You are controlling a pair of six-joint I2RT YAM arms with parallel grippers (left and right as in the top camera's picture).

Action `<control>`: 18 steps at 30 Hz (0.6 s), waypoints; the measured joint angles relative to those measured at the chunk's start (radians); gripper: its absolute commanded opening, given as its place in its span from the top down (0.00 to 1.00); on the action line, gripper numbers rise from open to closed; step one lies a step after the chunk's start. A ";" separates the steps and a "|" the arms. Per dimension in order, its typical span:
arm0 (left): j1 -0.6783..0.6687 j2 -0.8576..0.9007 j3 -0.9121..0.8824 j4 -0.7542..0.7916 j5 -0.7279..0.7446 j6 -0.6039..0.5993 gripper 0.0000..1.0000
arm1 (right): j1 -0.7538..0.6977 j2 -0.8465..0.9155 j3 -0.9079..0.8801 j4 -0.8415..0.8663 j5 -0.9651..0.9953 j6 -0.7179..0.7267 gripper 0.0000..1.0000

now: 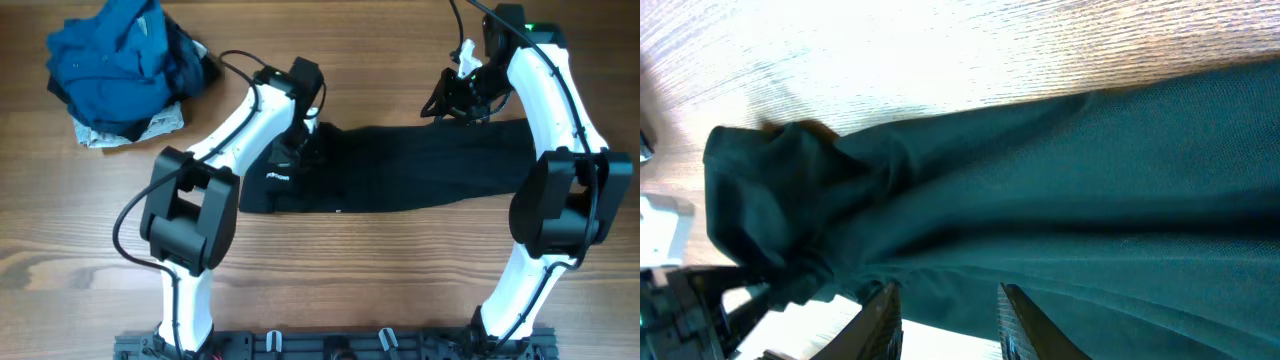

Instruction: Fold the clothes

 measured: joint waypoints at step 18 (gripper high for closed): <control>-0.023 0.000 -0.003 0.053 0.035 -0.001 0.96 | 0.000 0.000 -0.013 0.008 0.013 -0.026 0.96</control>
